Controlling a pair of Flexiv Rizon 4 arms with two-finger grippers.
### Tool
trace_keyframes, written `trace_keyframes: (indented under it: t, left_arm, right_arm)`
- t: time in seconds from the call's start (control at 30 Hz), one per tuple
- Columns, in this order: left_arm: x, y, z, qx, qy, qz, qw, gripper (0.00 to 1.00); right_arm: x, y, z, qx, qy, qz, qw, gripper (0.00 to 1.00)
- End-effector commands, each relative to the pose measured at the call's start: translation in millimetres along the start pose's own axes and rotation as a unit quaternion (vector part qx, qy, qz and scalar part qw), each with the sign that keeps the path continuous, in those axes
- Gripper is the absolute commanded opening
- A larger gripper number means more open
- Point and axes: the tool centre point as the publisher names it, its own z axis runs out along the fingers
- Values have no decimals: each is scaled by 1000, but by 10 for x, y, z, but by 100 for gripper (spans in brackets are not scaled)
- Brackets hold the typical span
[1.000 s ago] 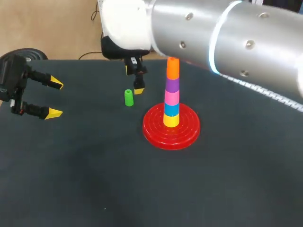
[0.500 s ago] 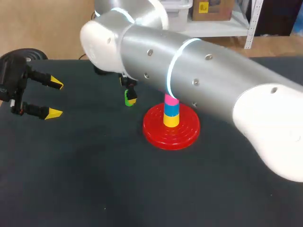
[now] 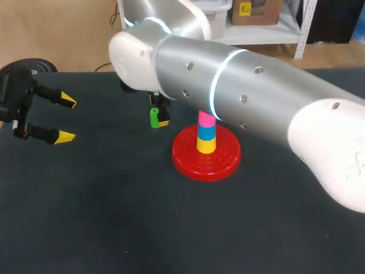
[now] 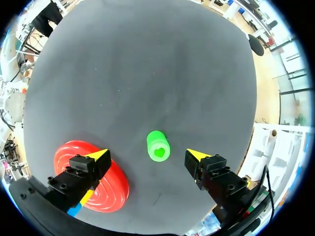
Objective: Pick up and stack the cylinders on the red base in this order: pink,purple,orange,green
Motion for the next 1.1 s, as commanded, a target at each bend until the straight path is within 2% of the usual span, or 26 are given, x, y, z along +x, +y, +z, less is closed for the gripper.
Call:
trace_keyframes:
  t: [0.03, 0.33, 0.63, 1.1]
  left_arm:
    - [9, -11, 1, -2, -1, 1, 1000, 100]
    - [9, -11, 1, -2, -1, 1, 1000, 100]
    - [9, -11, 1, -2, -1, 1, 1000, 100]
    - [9, -11, 1, -2, -1, 1, 1000, 100]
  right_arm:
    - [10, -98, 18, -50, -5, 0, 999, 100]
    - [-4, -109, 33, -50, -13, -1, 999, 100]
    - [-118, -47, 84, -53, -10, -13, 998, 100]
    - [-123, -28, 145, -56, -5, -11, 998, 100]
